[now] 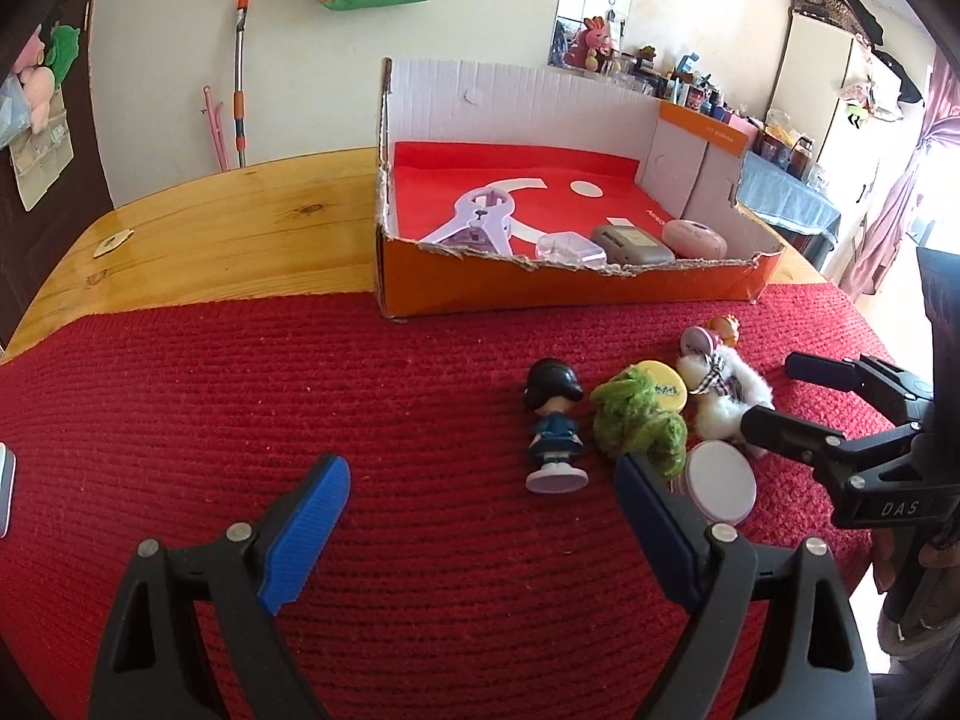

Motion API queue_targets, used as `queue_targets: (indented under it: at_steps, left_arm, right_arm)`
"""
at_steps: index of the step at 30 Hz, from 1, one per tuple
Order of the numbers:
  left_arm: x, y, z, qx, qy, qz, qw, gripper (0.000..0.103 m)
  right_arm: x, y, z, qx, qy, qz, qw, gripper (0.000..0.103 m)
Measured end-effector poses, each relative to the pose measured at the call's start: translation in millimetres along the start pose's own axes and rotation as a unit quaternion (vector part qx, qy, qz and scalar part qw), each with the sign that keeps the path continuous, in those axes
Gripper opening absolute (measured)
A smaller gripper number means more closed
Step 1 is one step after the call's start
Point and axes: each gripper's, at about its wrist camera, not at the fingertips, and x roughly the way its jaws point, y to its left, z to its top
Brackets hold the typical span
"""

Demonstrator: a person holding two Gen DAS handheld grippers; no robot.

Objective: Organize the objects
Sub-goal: 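Close the left tool on the dark-haired figurine while the right tool grasps the white fluffy plush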

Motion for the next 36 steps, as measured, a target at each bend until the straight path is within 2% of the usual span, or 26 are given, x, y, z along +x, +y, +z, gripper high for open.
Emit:
queue_targets:
  at_steps: [12,18,24,27,30,31,34,36]
  left_arm:
    - [13.4,-5.6,8.9,0.045,0.021,0.018,0.9986,0.091]
    - [16.3,-9.0,12.2,0.058,0.017,0.010,0.9981,0.075]
    - [18.8,-16.5,15.6,0.068,0.013,-0.009,0.9976,0.056]
    - [19.5,-19.6,16.0,0.068,0.009,-0.017,0.9975,0.046]
    - [18.4,-22.9,14.6,0.071,0.005,-0.025,0.9971,0.033]
    - [18.1,-24.4,14.1,0.073,0.005,-0.030,0.9969,0.024]
    - [16.0,-27.2,12.8,0.071,0.003,-0.037,0.9968,0.022]
    - [13.9,-29.7,12.3,0.073,-0.001,-0.034,0.9968,0.022]
  right_arm:
    - [5.1,13.9,6.9,-0.060,0.023,-0.002,0.998,0.095]
    - [9.1,22.6,9.3,-0.084,0.025,-0.007,0.996,0.094]
    - [9.3,22.8,11.2,-0.083,0.023,0.016,0.996,0.081]
    - [7.9,24.6,10.7,-0.085,0.018,0.026,0.996,0.070]
    - [7.4,25.6,10.5,-0.086,0.014,0.033,0.996,0.063]
    - [7.1,25.4,10.4,-0.084,0.012,0.036,0.996,0.059]
    - [5.5,24.0,9.7,-0.081,0.005,0.041,0.996,0.046]
    - [4.2,22.9,8.9,-0.079,0.002,0.041,0.996,0.042]
